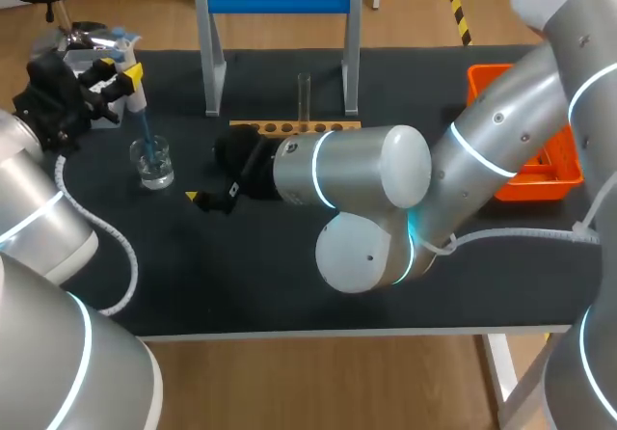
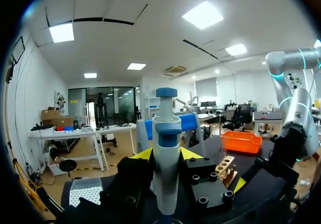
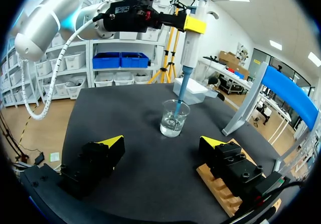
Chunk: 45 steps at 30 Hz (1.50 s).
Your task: Invert the test tube, pick up the pipette, mount the tip to pipette, aspirate from beaker and dispense into the tube, eject the tip, return the pipette, and cap with the stopper.
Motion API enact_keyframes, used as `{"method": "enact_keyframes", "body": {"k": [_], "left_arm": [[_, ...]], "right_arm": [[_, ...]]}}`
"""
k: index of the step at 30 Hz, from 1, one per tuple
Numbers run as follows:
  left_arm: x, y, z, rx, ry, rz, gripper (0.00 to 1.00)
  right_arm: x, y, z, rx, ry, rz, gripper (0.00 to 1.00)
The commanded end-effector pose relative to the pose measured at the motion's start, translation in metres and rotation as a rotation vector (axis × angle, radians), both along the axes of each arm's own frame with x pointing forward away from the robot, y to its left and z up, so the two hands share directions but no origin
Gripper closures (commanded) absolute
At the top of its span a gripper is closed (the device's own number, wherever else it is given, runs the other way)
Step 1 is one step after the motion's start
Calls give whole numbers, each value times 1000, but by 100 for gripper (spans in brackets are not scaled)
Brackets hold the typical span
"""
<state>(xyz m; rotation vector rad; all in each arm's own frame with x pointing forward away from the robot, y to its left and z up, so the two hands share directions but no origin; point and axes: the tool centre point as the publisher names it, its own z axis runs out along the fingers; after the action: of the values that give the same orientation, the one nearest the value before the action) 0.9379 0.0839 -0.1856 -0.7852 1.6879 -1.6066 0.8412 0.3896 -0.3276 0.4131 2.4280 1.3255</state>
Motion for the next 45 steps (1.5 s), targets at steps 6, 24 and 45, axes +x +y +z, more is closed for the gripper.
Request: {"method": "enact_keyframes", "body": {"k": [6,24,45], "left_arm": [[-6,-2,1,11,-15,-14,100],[-12,-2,-3,21,-8,-22,100],[-12,-5,-4,21,-17,-39,100]], "right_arm": [[0,0,-2,6,-1,2,0],[0,0,-2,6,-1,2,0],[0,0,-2,6,-1,2,0]]}}
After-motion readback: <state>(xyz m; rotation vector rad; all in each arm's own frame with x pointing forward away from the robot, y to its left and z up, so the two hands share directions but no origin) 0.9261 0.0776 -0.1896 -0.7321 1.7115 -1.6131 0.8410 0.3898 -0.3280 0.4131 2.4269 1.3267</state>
